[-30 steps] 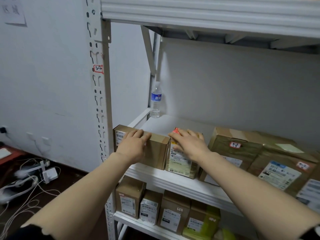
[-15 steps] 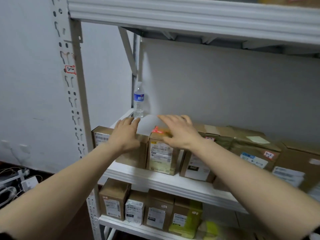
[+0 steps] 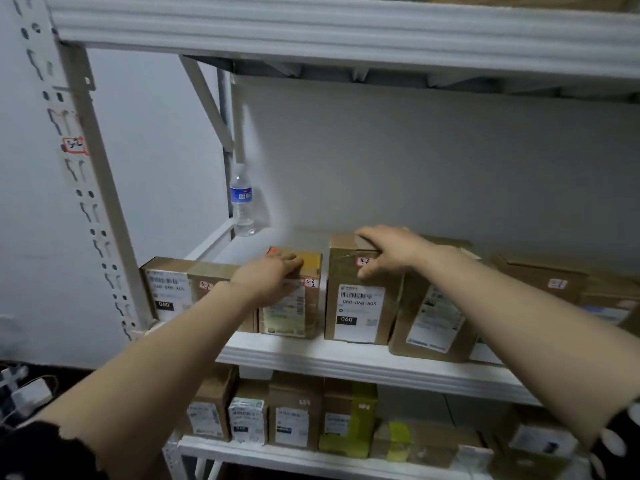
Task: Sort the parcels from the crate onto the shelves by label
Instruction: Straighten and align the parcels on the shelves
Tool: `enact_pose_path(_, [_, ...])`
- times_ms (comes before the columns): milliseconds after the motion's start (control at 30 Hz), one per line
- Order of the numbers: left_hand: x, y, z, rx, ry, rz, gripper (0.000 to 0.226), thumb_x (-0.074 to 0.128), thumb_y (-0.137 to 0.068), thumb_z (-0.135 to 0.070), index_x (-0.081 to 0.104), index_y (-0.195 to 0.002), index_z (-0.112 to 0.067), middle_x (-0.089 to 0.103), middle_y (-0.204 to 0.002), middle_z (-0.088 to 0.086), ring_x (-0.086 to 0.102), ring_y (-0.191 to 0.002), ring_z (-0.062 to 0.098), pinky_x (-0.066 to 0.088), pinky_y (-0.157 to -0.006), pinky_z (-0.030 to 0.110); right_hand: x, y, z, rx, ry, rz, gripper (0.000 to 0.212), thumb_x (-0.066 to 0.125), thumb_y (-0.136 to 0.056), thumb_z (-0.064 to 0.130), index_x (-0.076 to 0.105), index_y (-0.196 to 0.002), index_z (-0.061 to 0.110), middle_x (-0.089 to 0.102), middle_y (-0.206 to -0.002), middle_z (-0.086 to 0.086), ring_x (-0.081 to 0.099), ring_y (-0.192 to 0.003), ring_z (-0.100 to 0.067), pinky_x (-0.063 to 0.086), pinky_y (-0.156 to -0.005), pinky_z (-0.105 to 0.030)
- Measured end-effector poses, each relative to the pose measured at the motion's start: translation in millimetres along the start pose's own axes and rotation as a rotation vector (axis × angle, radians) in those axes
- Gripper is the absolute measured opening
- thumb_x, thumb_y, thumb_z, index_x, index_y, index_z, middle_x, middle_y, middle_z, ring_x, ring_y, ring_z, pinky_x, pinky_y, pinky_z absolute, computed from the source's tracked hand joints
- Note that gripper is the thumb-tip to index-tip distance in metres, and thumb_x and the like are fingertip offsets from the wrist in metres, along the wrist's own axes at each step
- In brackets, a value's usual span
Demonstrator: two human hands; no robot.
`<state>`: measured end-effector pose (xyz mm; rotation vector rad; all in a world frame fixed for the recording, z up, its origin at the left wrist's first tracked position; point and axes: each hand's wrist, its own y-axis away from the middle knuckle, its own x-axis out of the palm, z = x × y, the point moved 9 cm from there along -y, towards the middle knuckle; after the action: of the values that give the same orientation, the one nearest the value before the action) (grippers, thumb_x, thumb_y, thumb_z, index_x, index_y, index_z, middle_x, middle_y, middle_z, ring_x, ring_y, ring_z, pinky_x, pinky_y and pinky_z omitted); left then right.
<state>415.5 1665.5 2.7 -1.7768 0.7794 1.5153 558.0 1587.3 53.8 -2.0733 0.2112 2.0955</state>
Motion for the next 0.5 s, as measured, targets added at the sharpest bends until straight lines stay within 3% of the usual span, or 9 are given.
enact_pose_path(167, [4.9, -0.1, 3.6, -0.014, 0.020, -0.001, 0.054, 0.048, -0.098, -0.031, 0.030, -0.149, -0.020, 0.026, -0.156, -0.002, 0.025, -0.143, 0.024, 0.031, -0.112, 0.038, 6.9, -14.1, 2.2, -0.016, -0.068, 0.010, 0.074, 0.071, -0.080, 0.044, 0.037, -0.141, 0.023, 0.048, -0.138, -0.006, 0.043, -0.127, -0.027, 0.033, -0.105, -0.039])
enact_pose_path(333, [4.7, 1.8, 4.4, -0.021, 0.040, -0.005, 0.057, 0.051, -0.096, -0.030, 0.030, -0.148, -0.020, 0.026, -0.156, -0.002, 0.030, -0.140, 0.022, 0.033, -0.110, 0.035, 5.6, -15.2, 3.0, -0.003, -0.077, 0.003, 0.072, 0.070, -0.080, 0.044, 0.037, -0.141, 0.023, 0.048, -0.139, -0.005, 0.042, -0.128, -0.026, 0.030, -0.105, -0.039])
enact_pose_path(500, [-0.5, 1.4, 4.5, -0.055, 0.115, -0.031, 0.064, 0.060, -0.088, -0.023, 0.033, -0.145, -0.013, 0.032, -0.151, 0.004, 0.036, -0.135, 0.023, 0.031, -0.108, 0.030, 4.0, -10.8, 0.4, 0.040, 0.027, -0.011, 0.088, 0.069, -0.076, 0.055, 0.026, -0.148, 0.027, 0.040, -0.143, -0.006, 0.036, -0.134, -0.028, 0.026, -0.107, -0.041])
